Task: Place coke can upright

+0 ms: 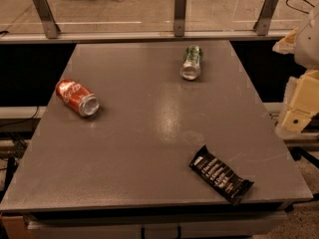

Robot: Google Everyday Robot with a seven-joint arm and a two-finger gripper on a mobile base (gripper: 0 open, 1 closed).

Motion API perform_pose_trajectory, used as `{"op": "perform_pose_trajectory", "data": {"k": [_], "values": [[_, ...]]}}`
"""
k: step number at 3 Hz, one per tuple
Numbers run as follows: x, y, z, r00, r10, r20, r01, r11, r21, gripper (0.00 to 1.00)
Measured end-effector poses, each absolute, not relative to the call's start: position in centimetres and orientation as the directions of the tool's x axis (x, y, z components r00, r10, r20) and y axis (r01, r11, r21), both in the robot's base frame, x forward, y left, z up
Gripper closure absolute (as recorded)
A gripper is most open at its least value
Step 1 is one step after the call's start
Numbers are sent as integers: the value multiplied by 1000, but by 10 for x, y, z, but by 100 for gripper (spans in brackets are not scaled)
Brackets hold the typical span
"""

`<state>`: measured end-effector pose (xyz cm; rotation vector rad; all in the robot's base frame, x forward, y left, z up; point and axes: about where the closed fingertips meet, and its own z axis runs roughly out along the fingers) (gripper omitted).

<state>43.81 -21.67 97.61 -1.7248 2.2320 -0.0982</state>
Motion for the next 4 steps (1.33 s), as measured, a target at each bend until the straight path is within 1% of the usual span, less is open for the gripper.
{"op": "perform_pose_trajectory", "data": {"k": [1,2,4], "values": [[438,-217,976,-221,-953,-207,-931,270,-246,0],[466,-167,965,-172,-946,-275,-941,241,-239,0],[539,-4,954,-60,-903,-426,-966,160,-204,0]]}}
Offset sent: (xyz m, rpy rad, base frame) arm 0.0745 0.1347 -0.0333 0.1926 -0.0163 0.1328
